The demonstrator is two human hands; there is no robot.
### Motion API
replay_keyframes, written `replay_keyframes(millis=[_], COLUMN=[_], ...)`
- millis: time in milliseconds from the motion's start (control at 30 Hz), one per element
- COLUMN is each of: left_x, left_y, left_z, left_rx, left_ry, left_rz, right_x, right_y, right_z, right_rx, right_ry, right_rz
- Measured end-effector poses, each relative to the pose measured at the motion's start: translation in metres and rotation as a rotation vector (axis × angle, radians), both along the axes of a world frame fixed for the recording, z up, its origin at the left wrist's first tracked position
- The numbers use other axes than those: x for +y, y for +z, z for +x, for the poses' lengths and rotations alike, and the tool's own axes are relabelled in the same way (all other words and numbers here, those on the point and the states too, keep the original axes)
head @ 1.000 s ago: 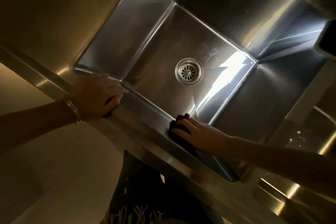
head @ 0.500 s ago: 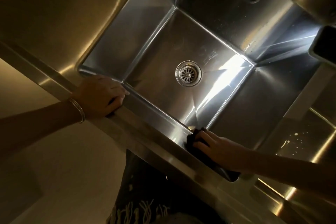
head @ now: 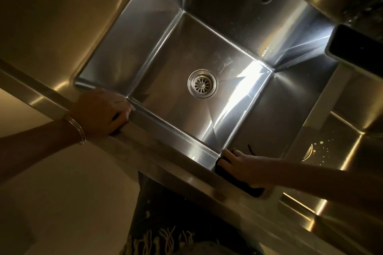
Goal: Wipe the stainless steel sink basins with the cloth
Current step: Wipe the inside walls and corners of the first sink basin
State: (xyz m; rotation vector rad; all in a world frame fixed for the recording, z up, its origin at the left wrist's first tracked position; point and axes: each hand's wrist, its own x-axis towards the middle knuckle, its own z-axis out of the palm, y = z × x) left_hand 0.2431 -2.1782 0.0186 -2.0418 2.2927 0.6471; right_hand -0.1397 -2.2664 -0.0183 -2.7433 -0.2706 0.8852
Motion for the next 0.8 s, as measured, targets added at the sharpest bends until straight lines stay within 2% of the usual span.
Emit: replay_keyframes(millis=[67, 133, 233, 333, 467, 567, 633, 800], left_x=[0.0, -0.001, 0.0, 0.0, -0.001, 0.0, 0.0, 0.001], left_y=[-0.001, 0.0, -0.002, -0.002, 0.0, 0.0, 0.0, 0.002], left_z=[0.0, 0.001, 0.001, 0.001, 0.0, 0.0, 0.0, 0.0], left_rx=[0.007, 0.006, 0.008, 0.022, 0.029, 0.026, 0.016, 0.004], left_ry=[0.003, 0.004, 0.013, 0.022, 0.023, 0.02, 0.018, 0.013], left_rz=[0.007, 0.011, 0.008, 0.005, 0.02, 0.005, -0.01, 0.008], right_x=[0.0, -0.002, -0.001, 0.006, 0.003, 0.005, 0.008, 0.013], right_y=[-0.046, -0.078, -0.118, -0.137, -0.128, -0.125, -0.127, -0.14], right_z=[0.015, 0.031, 0.04, 0.04, 0.037, 0.046, 0.061, 0.079], right_rx=[0.097, 0.173, 0.117, 0.141, -0.044, -0.129, -0.158, 0.036], right_ry=[0.145, 0.16, 0.18, 0.201, -0.005, -0.154, -0.235, -0.311], right_rz=[-0.036, -0.043, -0.226, -0.2, -0.169, -0.077, -0.088, -0.07])
